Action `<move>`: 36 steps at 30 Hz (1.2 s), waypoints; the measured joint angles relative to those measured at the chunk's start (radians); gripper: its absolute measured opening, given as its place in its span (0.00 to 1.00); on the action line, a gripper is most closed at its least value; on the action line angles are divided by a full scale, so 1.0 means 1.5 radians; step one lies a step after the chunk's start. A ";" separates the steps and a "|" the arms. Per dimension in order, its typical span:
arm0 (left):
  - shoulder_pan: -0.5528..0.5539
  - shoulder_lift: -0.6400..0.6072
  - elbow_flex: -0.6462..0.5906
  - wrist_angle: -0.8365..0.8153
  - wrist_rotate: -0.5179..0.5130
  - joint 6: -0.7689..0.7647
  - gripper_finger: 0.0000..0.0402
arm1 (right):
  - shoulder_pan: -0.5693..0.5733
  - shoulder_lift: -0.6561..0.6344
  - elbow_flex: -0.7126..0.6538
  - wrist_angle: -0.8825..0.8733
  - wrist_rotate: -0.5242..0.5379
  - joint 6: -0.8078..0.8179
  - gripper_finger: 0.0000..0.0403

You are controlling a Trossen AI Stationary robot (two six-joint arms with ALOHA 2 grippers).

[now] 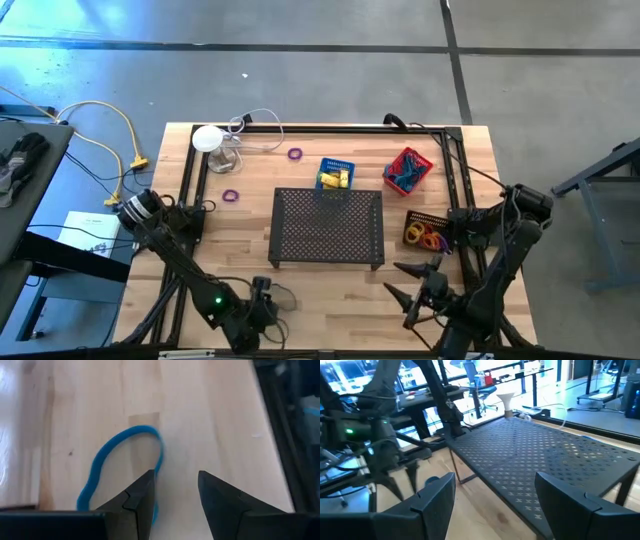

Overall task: Pick & Place Office Desk Supplies
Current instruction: Put the blue rubber band into the red bin

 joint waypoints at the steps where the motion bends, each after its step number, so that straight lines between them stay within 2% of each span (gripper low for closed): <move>1: 0.003 0.000 0.000 -0.005 0.003 -0.009 0.35 | 0.000 0.000 0.000 0.022 0.001 -0.022 0.65; 7: 0.009 0.002 -0.001 -0.008 0.020 -0.008 0.35 | 0.000 0.000 0.000 0.136 0.000 -0.164 0.65; 18: 0.010 0.056 -0.001 -0.016 0.017 -0.009 0.35 | 0.000 0.001 0.000 0.305 -0.018 -0.358 0.65; 26: 0.017 0.059 -0.001 -0.021 0.017 -0.018 0.35 | -0.001 0.001 0.000 0.356 -0.025 -0.409 0.65; 31: 0.017 0.059 -0.001 -0.018 0.016 -0.019 0.35 | -0.011 0.001 0.000 0.359 -0.057 -0.414 0.65; 33: 0.012 0.059 -0.001 -0.018 0.004 -0.014 0.35 | -0.018 0.001 0.000 0.359 -0.070 -0.414 0.65; 36: 0.000 0.060 -0.001 -0.018 -0.052 0.001 0.35 | -0.032 0.001 0.000 0.360 -0.100 -0.414 0.65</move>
